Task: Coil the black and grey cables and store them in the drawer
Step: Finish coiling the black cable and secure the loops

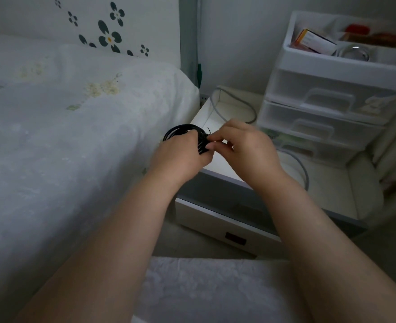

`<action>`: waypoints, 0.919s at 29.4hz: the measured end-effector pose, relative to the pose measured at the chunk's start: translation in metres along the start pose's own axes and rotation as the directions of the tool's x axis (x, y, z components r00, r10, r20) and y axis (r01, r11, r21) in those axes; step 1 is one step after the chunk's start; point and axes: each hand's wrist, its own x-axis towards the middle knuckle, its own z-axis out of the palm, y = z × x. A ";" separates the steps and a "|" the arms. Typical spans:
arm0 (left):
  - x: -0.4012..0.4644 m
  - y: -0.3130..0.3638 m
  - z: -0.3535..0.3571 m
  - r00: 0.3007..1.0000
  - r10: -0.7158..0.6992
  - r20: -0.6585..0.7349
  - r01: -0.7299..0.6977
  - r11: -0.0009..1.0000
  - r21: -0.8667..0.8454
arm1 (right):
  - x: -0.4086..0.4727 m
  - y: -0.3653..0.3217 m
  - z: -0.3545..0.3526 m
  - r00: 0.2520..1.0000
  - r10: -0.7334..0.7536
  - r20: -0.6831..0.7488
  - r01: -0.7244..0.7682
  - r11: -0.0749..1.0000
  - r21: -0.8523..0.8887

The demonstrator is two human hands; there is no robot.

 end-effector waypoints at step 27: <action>-0.017 0.019 -0.002 0.979 0.084 -0.188 -0.030 0.961 0.274 | 0.002 0.000 0.002 0.856 0.404 0.323 -0.503 0.795 0.339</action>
